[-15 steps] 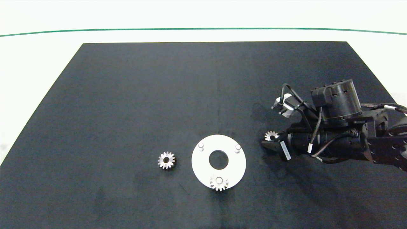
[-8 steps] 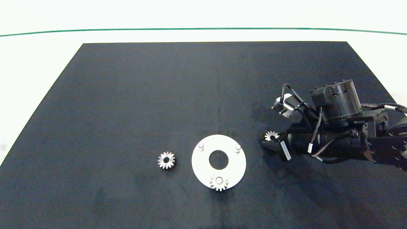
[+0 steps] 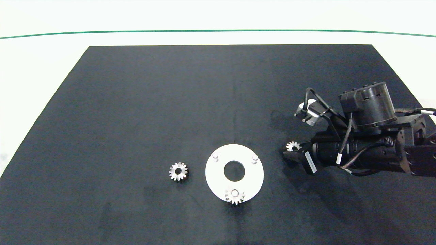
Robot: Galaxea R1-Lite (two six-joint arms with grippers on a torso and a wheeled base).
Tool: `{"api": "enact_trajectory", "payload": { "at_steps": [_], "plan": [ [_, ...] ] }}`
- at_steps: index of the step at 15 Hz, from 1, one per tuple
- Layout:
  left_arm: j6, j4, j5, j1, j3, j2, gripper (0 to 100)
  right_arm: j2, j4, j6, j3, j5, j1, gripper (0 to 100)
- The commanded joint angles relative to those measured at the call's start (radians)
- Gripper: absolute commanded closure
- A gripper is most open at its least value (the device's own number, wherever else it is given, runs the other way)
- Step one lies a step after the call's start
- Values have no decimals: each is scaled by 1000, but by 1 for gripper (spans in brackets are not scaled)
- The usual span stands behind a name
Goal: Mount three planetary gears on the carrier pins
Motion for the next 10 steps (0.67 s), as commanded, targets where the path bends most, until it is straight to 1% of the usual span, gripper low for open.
{"api": "enact_trajectory", "payload": {
  "at_steps": [1,3,4,6,8,9,10],
  "plan": [
    [1,3,0,1,0,0,0,-57,25,-4,-11,-21,19,93],
    [1,3,0,3,-1,2,0,-73,31,-24,-14,-25,36,93],
    [1,3,0,1,-1,2,0,-82,36,-27,-28,-27,70,93],
    [1,3,0,1,-1,0,0,-79,83,-29,-63,-42,114,93],
    [1,3,0,3,-1,0,0,-59,117,-33,-117,-56,134,93],
    [1,3,0,3,-3,0,0,-47,143,-33,-145,-62,157,93],
    [1,3,0,3,-3,0,0,-31,183,-33,-183,-71,173,93]
  ]
}}
